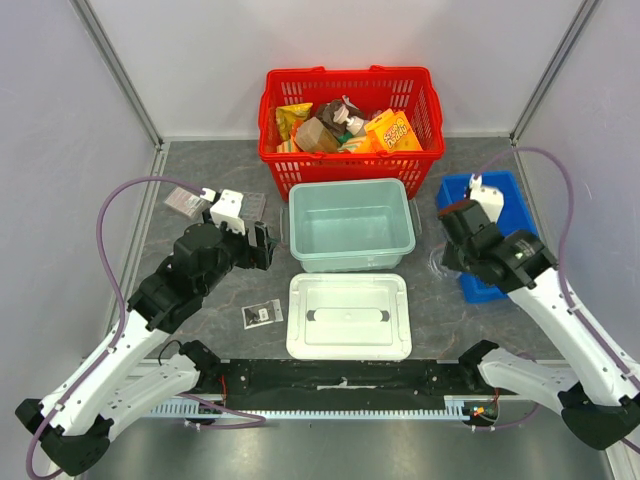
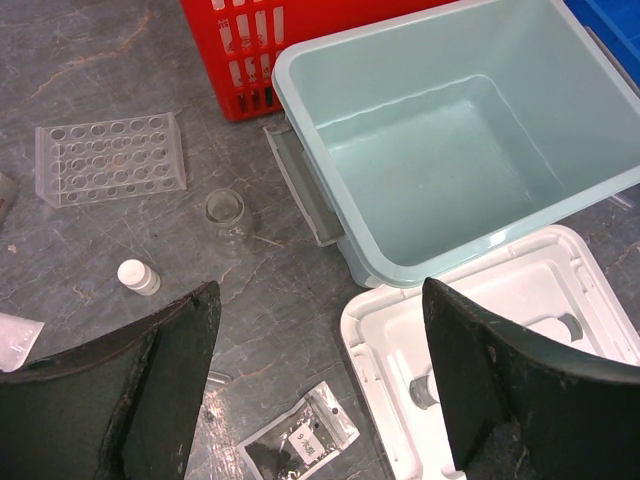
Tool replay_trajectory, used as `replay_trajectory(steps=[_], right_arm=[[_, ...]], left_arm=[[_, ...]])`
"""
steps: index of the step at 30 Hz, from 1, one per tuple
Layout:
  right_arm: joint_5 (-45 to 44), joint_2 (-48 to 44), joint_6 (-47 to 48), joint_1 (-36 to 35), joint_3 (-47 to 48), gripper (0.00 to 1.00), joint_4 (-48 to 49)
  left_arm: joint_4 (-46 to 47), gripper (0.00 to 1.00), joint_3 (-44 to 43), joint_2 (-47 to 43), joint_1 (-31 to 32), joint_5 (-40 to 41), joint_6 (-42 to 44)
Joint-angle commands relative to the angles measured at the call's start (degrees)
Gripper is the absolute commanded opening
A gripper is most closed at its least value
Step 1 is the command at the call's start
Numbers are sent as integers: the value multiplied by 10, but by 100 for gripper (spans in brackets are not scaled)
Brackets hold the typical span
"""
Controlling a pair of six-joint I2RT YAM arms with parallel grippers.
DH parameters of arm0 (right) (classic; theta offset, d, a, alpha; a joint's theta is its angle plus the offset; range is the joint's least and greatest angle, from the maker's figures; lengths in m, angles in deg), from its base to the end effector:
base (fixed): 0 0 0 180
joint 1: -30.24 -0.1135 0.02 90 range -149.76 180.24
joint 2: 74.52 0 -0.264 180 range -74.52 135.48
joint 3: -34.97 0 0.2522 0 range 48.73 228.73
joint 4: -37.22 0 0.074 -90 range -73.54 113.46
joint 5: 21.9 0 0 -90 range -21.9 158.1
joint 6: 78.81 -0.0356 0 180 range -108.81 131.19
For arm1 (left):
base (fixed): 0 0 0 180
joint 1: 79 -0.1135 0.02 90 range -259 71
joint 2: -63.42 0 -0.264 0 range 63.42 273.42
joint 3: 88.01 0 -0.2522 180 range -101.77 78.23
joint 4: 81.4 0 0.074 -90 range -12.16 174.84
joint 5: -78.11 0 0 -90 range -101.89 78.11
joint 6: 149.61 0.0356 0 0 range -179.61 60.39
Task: Organize the chemistry lab equipment
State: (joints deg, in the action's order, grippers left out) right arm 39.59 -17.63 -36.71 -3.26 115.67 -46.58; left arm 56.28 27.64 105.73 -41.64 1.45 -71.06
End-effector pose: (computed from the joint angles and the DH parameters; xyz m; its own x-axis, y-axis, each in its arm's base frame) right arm 0.1421 0.0737 0.3453 -0.6963 0.3210 -0.6420 0.3441 0.9342 0.0940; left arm 0.1325 -0.0908 0.3482 -0.3531 0.0265 -0.9352 0.3554 0.9285 -0.1078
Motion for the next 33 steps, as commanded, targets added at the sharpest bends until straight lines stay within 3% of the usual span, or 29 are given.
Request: replay_trajectory(steps=[1,6,16,22,33], right_arm=[[-21,33,102,3,134,16,41],[17,113,167,3,215,15,128],[87,298,234,-15,261,12,245],[64,349,238,-26,223,12,263],[84,379,253,-28,116,13,386]], left_arm=[[25,87,2,-9,2,-2,16],[25,86,4,-13,2,1,16],[25,86,7,-18,2,10,16],[25,85,8,-20,3,19,17],[31,85,11,-23,3,18,18]])
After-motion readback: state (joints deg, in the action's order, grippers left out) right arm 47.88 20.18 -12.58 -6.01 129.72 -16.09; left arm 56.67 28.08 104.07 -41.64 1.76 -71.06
